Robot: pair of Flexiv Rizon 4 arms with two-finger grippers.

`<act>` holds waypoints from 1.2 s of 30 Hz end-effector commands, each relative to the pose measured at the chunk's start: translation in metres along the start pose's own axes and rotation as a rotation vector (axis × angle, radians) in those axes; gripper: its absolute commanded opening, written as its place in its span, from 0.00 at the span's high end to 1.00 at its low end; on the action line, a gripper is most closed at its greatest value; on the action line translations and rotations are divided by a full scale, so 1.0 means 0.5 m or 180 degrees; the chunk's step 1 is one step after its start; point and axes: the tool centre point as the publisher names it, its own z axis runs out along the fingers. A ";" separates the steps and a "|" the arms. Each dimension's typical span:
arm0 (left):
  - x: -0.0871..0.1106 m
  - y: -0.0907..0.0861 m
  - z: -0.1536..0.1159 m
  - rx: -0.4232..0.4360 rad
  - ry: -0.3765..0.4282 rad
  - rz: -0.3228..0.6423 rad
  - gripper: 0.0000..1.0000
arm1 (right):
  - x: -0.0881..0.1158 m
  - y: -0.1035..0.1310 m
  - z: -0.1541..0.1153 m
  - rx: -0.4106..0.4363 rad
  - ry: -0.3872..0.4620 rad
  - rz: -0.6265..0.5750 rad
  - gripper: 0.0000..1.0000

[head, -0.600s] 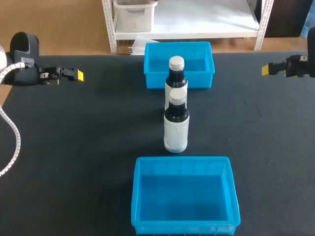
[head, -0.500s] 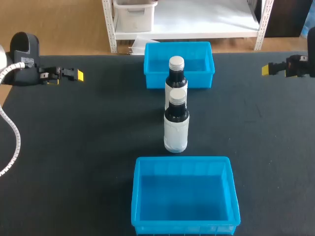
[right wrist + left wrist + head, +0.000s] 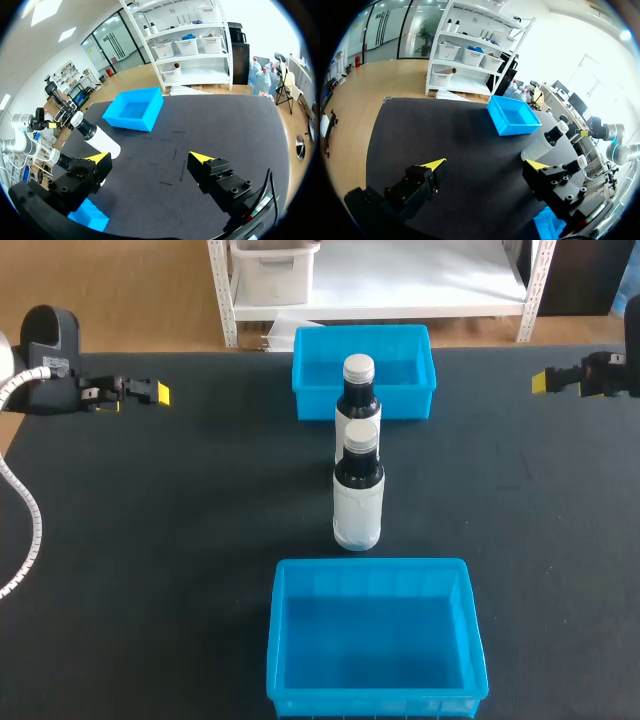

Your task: Pick up the bottle, and place it in the far bin if it is heavy, or in the near bin if it is light.

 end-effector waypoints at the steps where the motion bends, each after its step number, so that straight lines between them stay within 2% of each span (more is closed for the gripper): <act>1: 0.000 0.000 0.000 0.0000 0.0000 0.0000 0.00 | 0.001 0.002 -0.002 0.0014 -0.0004 0.0002 0.00; 3: 0.000 0.000 0.000 0.0000 0.0000 0.0000 0.00 | -0.001 0.001 0.000 0.0020 0.0024 -0.0134 0.00; 6: 0.000 0.000 0.000 0.0000 0.0000 0.0000 0.00 | -0.010 -0.007 0.005 -0.0479 0.0150 -0.0708 0.00; 9: 0.000 0.000 0.000 0.0000 0.0000 0.0000 0.00 | -0.008 -0.007 0.001 -0.1121 0.0543 -0.1508 0.00; 11: 0.000 0.000 0.000 0.0000 0.0000 0.0000 0.00 | 0.002 -0.007 -0.006 -0.1432 0.0821 -0.1976 0.00; 30: 0.000 0.000 0.000 0.0000 0.0000 0.0000 0.00 | 0.002 -0.007 -0.006 -0.1432 0.0821 -0.1976 0.00; 33: 0.000 0.000 0.000 0.0000 0.0000 0.0000 0.00 | 0.009 0.014 0.005 -0.1480 0.0711 -0.2367 0.00; 36: 0.000 0.000 0.000 0.0000 0.0000 0.0000 0.00 | 0.025 0.040 0.010 -0.1665 0.0508 -0.2651 0.00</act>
